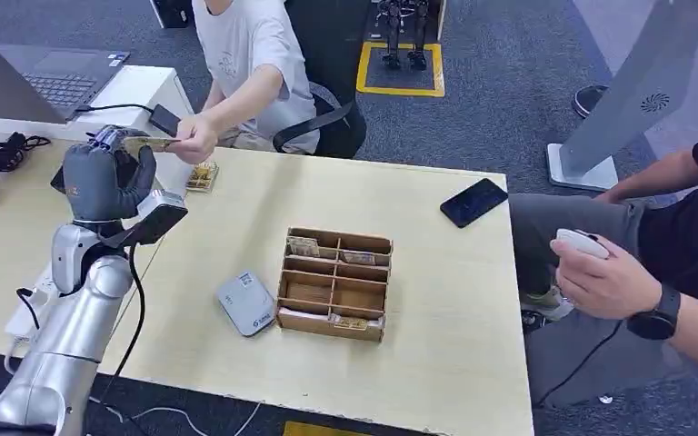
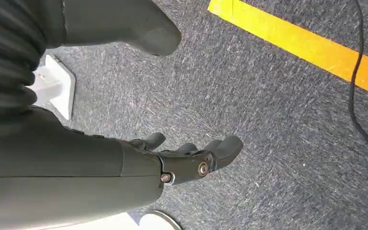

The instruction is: Pass the card to the sensor for recognition and then transmit it.

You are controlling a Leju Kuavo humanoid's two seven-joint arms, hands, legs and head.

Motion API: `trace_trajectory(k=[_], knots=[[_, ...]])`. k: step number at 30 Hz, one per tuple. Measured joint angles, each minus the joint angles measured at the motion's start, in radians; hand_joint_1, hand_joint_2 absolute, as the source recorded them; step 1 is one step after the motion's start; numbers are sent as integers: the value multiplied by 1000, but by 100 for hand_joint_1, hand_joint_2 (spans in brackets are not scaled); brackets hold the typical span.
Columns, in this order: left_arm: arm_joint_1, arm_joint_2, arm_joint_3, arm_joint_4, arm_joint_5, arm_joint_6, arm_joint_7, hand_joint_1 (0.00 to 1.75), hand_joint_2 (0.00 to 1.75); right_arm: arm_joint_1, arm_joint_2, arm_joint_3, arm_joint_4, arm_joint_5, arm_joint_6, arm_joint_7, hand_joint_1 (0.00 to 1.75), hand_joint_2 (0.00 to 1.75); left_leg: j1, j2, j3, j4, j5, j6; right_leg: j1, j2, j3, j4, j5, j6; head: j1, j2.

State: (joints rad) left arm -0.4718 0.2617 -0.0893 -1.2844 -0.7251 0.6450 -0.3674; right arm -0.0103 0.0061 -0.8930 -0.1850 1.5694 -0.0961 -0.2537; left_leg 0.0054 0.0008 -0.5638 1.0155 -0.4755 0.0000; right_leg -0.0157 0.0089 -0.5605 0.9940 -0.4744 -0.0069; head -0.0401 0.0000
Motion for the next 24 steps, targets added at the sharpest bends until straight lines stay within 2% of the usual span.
trace_trajectory(k=[9, 14, 20, 24], knots=[[23, -17, -1, 6, 157, -159, 79, 0, 175, 0, 0, 0, 0, -22, -9, -8, 0, 175, 0, 0, 0, 0, 0, 0, 0, 0, 1, 0, 0, 0, 0, 0], [112, -19, -1, -42, 192, -179, 72, 0, 175, 10, 0, -2, 0, -30, -9, 2, 0, 175, 0, 0, -1, 0, 0, 0, 0, 0, 0, 0, 0, 0, 0, 0], [140, -19, -1, -68, 196, -188, 72, 0, 175, 12, 0, -3, 0, -30, -8, 3, 0, 175, 0, 0, -1, 0, 0, 0, 0, 0, 0, 0, 0, 0, 0, 0], [171, -13, -1, -112, 233, -214, 29, 0, 175, 15, 0, -5, 0, -33, -3, 13, 0, 175, 0, 0, -1, 0, 1, 0, 0, 0, 0, 0, 1, -1, 0, 0]])
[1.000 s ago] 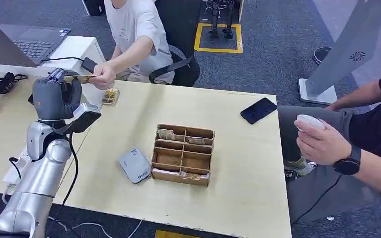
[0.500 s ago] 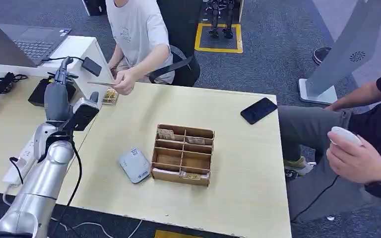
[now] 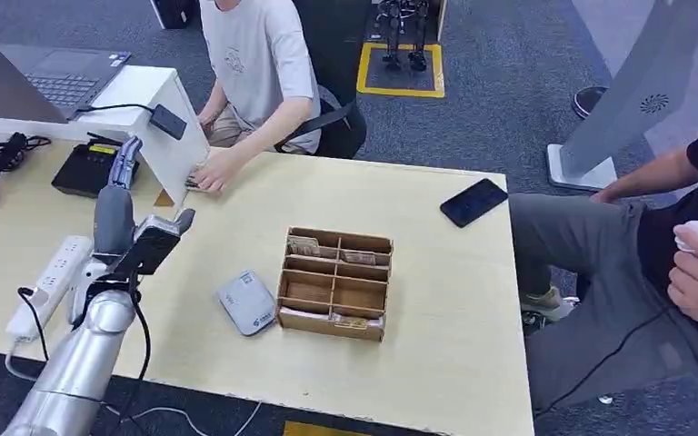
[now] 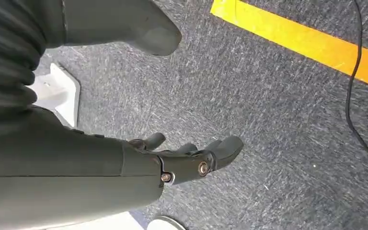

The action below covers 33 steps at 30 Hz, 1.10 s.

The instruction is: Pass the card to the sensor for recognition and then transmit it.

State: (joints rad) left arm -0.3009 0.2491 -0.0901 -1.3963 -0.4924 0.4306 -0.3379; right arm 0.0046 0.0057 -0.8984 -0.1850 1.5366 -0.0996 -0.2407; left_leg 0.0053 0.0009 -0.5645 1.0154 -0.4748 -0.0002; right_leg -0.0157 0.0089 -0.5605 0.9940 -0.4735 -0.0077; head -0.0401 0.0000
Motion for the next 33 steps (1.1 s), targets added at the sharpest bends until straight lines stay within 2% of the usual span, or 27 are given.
trace_trajectory(k=[2, 6, 9, 14, 19, 33], knots=[[23, 3, 0, -39, 24, -34, -17, 0, 175, 4, 0, -3, 0, -5, 0, -1, 0, 175, 0, 0, 0, 0, 0, 0, 0, 0, 0, 0, 0, 0, 0, 0], [89, 25, -6, -144, 37, -167, -60, 0, 175, 7, 0, -8, -1, -11, -2, -12, 0, 175, 0, 0, 0, 0, 0, 0, 0, 0, -1, 0, 0, 0, 0, 0], [136, 36, -35, -223, 2, -196, -86, 0, 175, 8, 0, -13, -3, -13, -2, -15, 0, 175, 0, 0, -1, 0, 0, 0, 0, 0, -1, 0, 0, 0, 0, 0], [225, 47, -82, -323, -58, -176, -105, 0, 175, 10, -1, -28, -8, -16, -1, -21, 0, 175, 0, 0, -1, 0, 0, 0, 0, 0, -1, 0, 0, 0, 0, 0], [280, 49, -107, -359, -93, -148, -111, 0, 175, 12, -1, -32, -11, -14, -1, -21, 0, 175, 0, 0, -1, 0, 0, 0, 0, 0, -1, 0, 0, 0, 0, 0], [298, 52, -126, -379, -94, -143, -111, 0, 175, 13, -1, -33, -14, -13, -1, -21, 0, 175, 0, 0, -1, 0, 0, 0, 0, 0, -1, 0, 0, 0, 0, 0]])
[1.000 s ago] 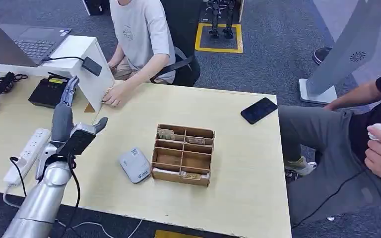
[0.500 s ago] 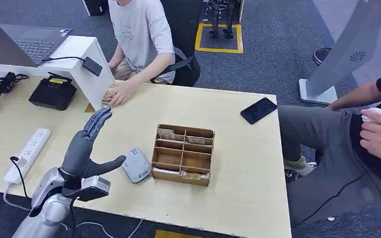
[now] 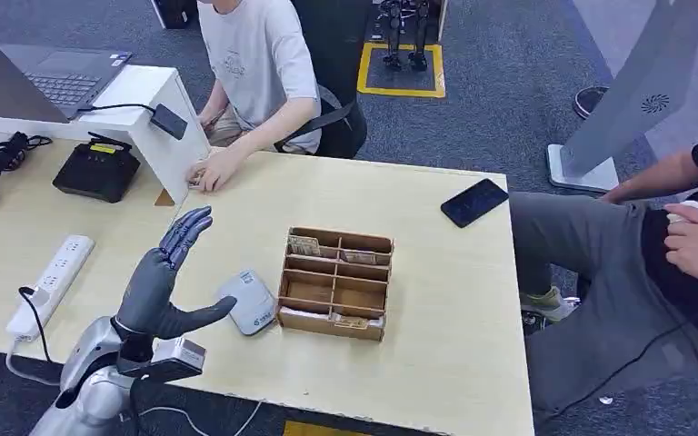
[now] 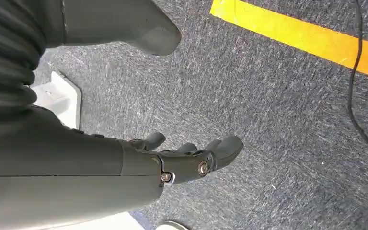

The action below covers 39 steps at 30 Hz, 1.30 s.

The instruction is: Pass the card to the sensor for recognition and then transmit it.

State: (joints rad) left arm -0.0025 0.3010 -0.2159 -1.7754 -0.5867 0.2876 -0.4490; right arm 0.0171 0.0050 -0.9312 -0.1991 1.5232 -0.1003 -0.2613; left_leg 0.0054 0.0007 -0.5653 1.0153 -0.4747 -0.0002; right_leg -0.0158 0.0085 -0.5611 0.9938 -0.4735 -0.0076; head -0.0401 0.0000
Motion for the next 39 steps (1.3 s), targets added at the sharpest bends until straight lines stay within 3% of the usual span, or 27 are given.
trace_trajectory(k=[6, 8, 13, 16, 21, 31, 39], knots=[[1, 9, -18, 0, -92, 19, 3, 0, 175, 1, 0, -8, 0, 7, 1, 2, 0, 175, 0, 0, 1, 0, 0, 0, 0, 0, -1, 0, 0, 0, 0, 0], [-26, 13, -49, 2, -168, 19, 18, 0, 175, 0, 0, -8, -2, 18, 11, 17, 0, 175, 0, -1, 0, 0, 1, 1, 0, -2, -1, 0, 0, 0, 0, 0], [-149, -5, -199, 14, -304, -33, 103, 0, 175, -10, 0, -10, -4, 12, 5, -11, 0, 175, 0, -2, -1, 0, 2, 2, 0, -4, 0, 0, 3, 1, 0, 0], [-164, -1, -305, 18, -339, -78, 126, 0, 175, -11, 0, -18, -4, 7, 14, 1, 0, 175, -1, -2, -1, 0, 2, 2, -1, -2, 0, 0, 3, 1, 0, 0], [-150, 48, -417, 52, -340, -35, 136, 0, 175, -4, 0, -29, -4, 7, 27, 16, 0, 175, -1, -2, -2, 0, 2, 2, 0, -2, -2, 0, 2, 1, 0, 0], [-145, 73, -487, 88, -382, -33, 135, 0, 175, -5, 0, -39, -4, 15, 28, 9, 0, 175, 0, -2, -2, 0, 2, 2, 0, -3, -2, 0, 2, 1, 0, 0], [-196, 74, -561, 113, -448, -52, 200, 0, 175, -17, 0, -39, -5, 20, 17, -8, 0, 175, 0, -2, -2, 0, 2, 3, 0, -3, -2, 0, 3, 2, 0, 0]])
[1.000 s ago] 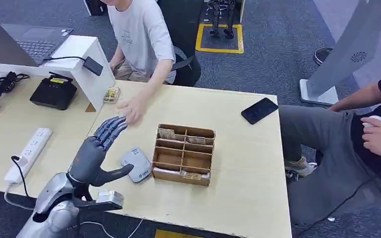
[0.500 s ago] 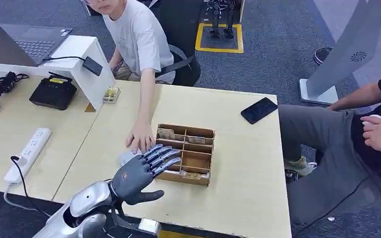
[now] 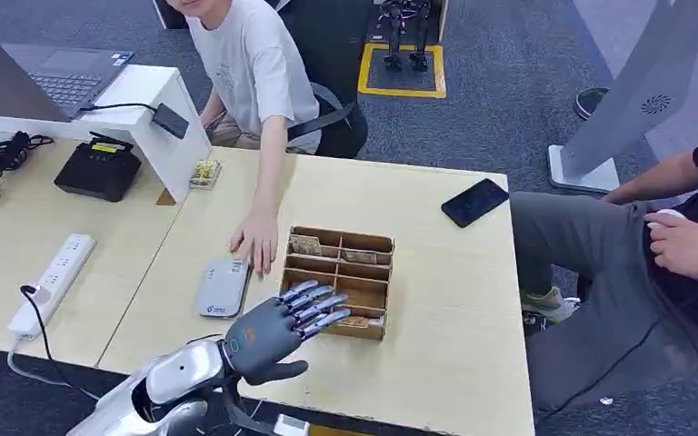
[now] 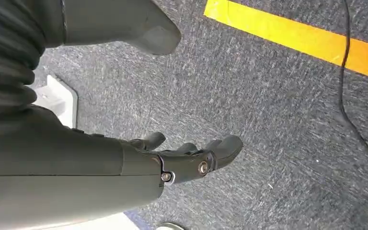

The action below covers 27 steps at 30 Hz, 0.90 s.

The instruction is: Pass the card to the sensor for recognition and then transmit it.

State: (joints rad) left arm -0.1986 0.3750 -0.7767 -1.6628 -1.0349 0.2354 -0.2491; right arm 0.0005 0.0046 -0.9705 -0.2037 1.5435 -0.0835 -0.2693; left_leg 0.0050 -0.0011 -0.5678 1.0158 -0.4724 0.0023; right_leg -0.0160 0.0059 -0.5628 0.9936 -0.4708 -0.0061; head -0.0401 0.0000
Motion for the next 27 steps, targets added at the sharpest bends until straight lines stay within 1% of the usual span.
trace_trajectory(k=[7, 12, 15, 19, 22, 27], knots=[[-6, 7, -29, 15, 26, -16, 10, 0, 175, 0, 3, 0, 0, 4, 1, 10, 0, 175, 0, 0, 0, 0, 0, 0, 0, 0, 0, 0, 0, 0, 0, 0], [-9, 3, -36, 28, 28, -15, 43, 0, 175, 1, 4, -2, 0, 6, 5, 24, 0, 175, 0, 0, 0, 0, 0, 0, 0, 0, 0, 0, 0, 0, 0, 0], [-9, -13, -37, 38, 27, -16, 53, 0, 175, 1, 7, -4, 0, 6, 5, 24, 0, 175, 0, 0, 0, 0, 0, 0, 0, 0, 0, 0, 0, 0, 0, 0], [-4, -50, -39, 54, 23, -14, 92, 0, 175, 0, 13, -5, 0, 6, 3, 23, 0, 175, 0, 0, 0, 0, 0, 0, 0, 0, 0, 0, 0, 0, 0, 0], [8, -81, -39, 69, 24, -2, 100, 0, 175, 0, 18, -6, 0, 7, 1, 21, 0, 175, 0, 0, 0, 0, 0, 0, 0, 0, 0, 0, 0, 0, 0, 0], [20, -101, -39, 84, 24, 2, 101, 0, 175, 0, 23, -7, 0, 8, 0, 21, 0, 175, 0, 0, 0, 0, 0, 0, 0, 0, 0, 0, 0, 0, 0, 0]])
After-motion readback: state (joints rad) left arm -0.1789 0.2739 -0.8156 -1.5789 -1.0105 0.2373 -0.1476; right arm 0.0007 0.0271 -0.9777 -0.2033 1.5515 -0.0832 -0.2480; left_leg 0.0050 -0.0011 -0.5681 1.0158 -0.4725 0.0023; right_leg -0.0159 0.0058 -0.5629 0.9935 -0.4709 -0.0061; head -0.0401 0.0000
